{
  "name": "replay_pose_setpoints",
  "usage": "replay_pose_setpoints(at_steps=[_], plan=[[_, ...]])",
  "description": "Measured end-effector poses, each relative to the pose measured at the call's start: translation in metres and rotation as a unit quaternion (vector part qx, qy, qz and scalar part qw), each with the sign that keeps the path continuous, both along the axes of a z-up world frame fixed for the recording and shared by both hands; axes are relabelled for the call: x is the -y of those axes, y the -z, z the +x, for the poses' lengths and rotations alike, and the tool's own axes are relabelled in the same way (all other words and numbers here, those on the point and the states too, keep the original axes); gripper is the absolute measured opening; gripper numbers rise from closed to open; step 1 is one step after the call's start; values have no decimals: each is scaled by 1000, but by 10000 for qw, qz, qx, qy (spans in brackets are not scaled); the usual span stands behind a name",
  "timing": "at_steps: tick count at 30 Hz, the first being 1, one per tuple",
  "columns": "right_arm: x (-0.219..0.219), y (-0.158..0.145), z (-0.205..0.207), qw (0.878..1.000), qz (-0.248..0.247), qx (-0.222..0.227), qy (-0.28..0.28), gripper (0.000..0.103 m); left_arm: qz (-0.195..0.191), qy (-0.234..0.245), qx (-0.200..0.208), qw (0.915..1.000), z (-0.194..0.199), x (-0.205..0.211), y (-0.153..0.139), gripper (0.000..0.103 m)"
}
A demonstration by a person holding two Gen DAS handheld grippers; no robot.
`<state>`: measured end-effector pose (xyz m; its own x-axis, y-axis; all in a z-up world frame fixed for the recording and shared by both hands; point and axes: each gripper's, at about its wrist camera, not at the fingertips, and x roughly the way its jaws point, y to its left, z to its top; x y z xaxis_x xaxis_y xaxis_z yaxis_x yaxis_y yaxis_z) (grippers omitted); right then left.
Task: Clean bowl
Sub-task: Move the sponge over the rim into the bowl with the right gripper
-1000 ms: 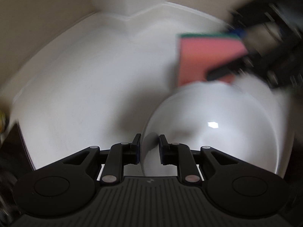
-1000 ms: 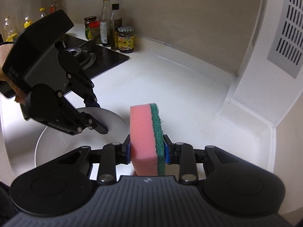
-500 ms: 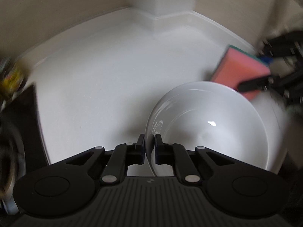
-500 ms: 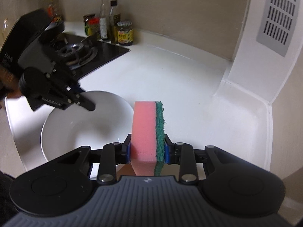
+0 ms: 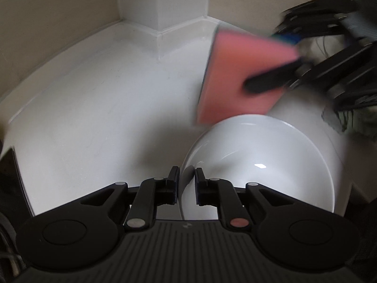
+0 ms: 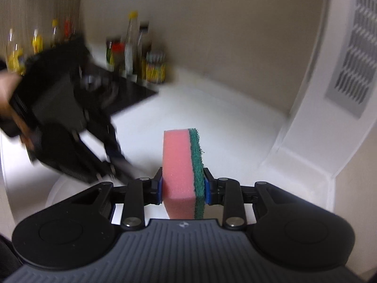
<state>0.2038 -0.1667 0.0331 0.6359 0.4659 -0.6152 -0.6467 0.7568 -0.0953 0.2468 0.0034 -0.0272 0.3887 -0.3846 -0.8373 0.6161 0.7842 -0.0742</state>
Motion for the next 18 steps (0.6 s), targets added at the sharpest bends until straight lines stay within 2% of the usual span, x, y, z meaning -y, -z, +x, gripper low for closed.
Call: replay_pose_setpoints(at_steps=[2, 4, 6, 8, 10, 14, 18], plan=[[9, -17, -15, 9997, 204, 117, 18, 27, -64, -99, 47, 9999, -3, -6, 1, 13], [14, -25, -27, 9986, 519, -15, -87, 27, -167, -186, 75, 9997, -7, -14, 2, 13], [9, -23, -36, 9982, 557, -102, -190, 27, -265, -248, 77, 9993, -10, -20, 3, 13], [-3, -9, -38, 9979, 344, -435, -343, 27, -362, -284, 44, 9989, -17, -27, 2, 12], [-15, 8, -34, 9979, -131, -551, -309, 27, -396, -272, 28, 9988, -17, -28, 4, 9], [-31, 30, -24, 9959, -789, -340, -273, 27, -451, -245, 27, 9987, -16, -28, 8, 8], [-45, 37, -17, 9944, -796, -210, -659, 27, -491, -301, 26, 9983, -10, -29, 13, 8]])
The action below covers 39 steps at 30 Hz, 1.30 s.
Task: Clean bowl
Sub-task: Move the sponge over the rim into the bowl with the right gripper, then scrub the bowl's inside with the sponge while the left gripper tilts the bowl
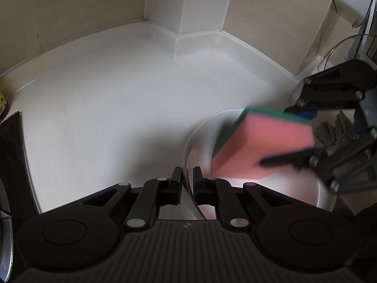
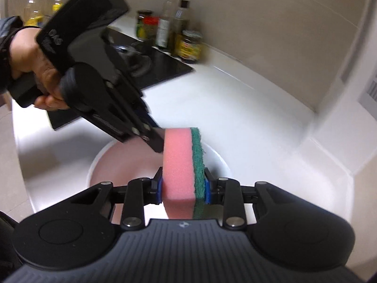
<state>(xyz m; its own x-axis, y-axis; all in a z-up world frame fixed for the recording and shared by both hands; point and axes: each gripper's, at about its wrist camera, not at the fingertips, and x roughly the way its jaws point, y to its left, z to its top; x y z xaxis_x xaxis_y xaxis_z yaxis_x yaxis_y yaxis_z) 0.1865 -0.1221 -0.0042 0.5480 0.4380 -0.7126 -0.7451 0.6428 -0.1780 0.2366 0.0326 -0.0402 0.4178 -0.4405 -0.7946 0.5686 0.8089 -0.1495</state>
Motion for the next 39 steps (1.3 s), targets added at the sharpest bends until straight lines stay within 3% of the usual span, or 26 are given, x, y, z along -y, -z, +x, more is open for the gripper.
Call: replay_pose_setpoints(at_steps=[6, 9, 12, 14, 17, 21, 26, 31, 33, 39], plan=[[7, -8, -19, 9943, -107, -223, -1039, 27, 52, 35, 20, 10000, 7, 4, 5, 6], [9, -11, -32, 9845, -598, -160, -1639, 27, 103, 65, 37, 9999, 1, 3, 0, 6], [12, -14, -28, 9808, -1125, -42, -1590, 27, 169, 83, 80, 9998, -20, -18, -28, 6], [11, -12, -22, 9809, -1373, 273, -1353, 27, 200, 96, 107, 9997, -28, -22, -28, 6], [-1, -8, -12, 9840, -1305, 288, -1178, 27, 224, 86, 106, 9997, -27, -19, -27, 5], [-18, -5, -22, 9780, -1269, 199, -1643, 27, 198, 2, 86, 9998, -24, -18, -26, 5], [-18, -14, -33, 9662, -1413, -232, -2141, 27, 147, -162, 76, 9997, -20, -14, -24, 5], [-17, -11, -19, 9594, -2215, 82, -1743, 27, 128, -258, 98, 9995, -20, -10, -20, 5], [-23, -8, -13, 9590, -2308, 201, -1635, 27, 132, -272, 108, 9995, -21, -10, -20, 4], [-47, -2, -38, 9396, -2485, 305, -2333, 27, 166, -315, 159, 9992, -23, -8, -19, 4]])
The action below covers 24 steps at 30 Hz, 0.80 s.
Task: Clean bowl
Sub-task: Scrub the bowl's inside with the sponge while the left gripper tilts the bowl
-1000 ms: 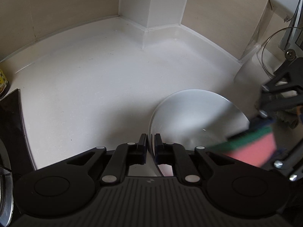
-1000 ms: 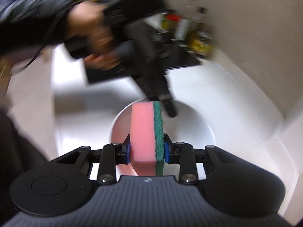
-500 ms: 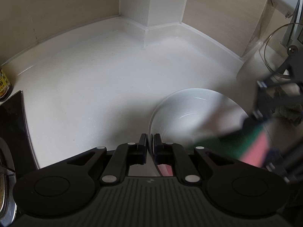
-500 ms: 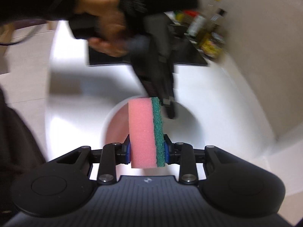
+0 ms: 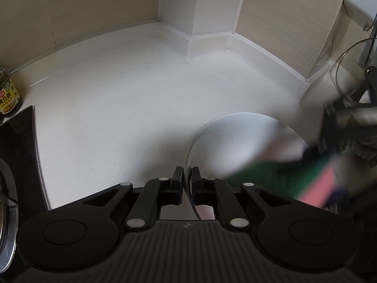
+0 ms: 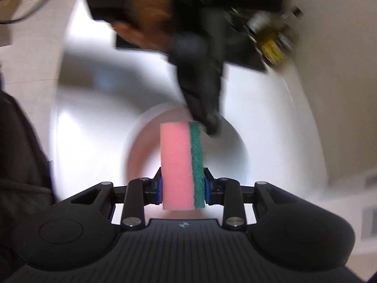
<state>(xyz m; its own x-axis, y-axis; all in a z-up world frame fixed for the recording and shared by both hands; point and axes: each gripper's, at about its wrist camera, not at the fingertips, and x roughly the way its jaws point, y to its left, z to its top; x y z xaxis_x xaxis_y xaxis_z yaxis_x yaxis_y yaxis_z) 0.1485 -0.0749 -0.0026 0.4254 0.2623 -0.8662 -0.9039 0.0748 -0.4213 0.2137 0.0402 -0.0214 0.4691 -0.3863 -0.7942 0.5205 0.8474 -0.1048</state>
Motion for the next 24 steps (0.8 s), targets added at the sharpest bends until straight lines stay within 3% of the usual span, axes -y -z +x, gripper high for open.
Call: replay_pose_setpoints(at_steps=[4, 9, 14, 19, 24], plan=[[2, -5, -5, 9984, -423, -264, -270, 27, 49, -4, 35, 10000, -1, 2, 0, 4], [9, 2, 13, 9961, -873, 137, -50, 27, 117, -23, 64, 9999, -5, 5, 0, 5], [-10, 17, 23, 9958, -793, 462, -65, 27, 169, -109, 87, 9998, -7, 7, 0, 4], [-11, 8, 7, 9962, -748, 214, -390, 28, 94, -122, 86, 9998, -7, 3, 0, 4], [3, 3, 4, 9947, -959, 2, -359, 27, 102, -41, 115, 9999, -8, 4, 0, 4]])
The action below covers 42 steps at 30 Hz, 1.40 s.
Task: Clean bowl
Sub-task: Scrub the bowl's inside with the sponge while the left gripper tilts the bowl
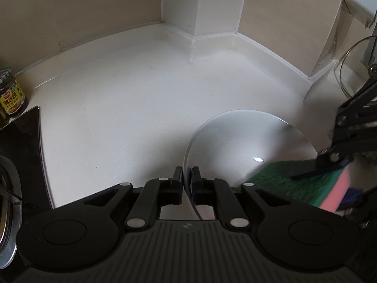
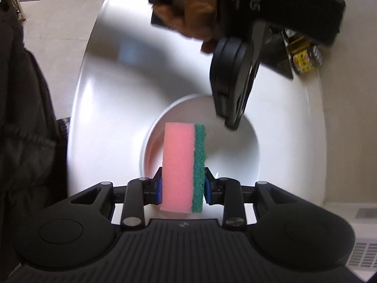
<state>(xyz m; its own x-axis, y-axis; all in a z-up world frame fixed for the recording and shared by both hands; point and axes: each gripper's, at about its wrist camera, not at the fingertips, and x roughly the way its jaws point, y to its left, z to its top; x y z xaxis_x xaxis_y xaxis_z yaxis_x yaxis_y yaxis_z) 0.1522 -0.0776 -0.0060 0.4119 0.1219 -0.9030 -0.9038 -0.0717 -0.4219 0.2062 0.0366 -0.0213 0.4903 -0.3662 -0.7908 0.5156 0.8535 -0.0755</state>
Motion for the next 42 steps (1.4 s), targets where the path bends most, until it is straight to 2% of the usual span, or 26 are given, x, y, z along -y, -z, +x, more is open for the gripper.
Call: replay_pose_setpoints(at_steps=[5, 10, 16, 21, 26, 29, 33, 37, 42], plan=[[2, 7, 12, 9993, -141, 230, 265, 27, -227, 15, 4, 9997, 1, -7, 3, 5], [-14, 10, 7, 9996, -13, 229, 173, 27, -538, -67, 26, 9985, 1, -16, 6, 6], [-18, 8, -7, 9998, -182, 2, 126, 27, -645, 77, 34, 9979, 3, -20, 7, 6], [-14, 13, 4, 9978, -521, 139, 397, 27, -693, 308, -19, 9971, 7, -24, 7, 8], [-23, 16, 10, 9978, -378, 214, 492, 27, -760, 317, -69, 9966, 10, -28, 8, 8], [-28, 13, 5, 9987, -234, 76, 438, 27, -787, 240, -155, 9965, 13, -29, 8, 7], [-25, 11, 2, 9980, -490, -39, 387, 27, -765, -43, -465, 9960, 18, -27, 6, 5], [-23, 16, 7, 9953, -793, 441, 350, 27, -790, -165, -685, 9944, 21, -29, 6, 5], [-37, 26, 0, 9964, -667, 521, 48, 27, -842, -309, -841, 9924, 23, -30, 6, 5]])
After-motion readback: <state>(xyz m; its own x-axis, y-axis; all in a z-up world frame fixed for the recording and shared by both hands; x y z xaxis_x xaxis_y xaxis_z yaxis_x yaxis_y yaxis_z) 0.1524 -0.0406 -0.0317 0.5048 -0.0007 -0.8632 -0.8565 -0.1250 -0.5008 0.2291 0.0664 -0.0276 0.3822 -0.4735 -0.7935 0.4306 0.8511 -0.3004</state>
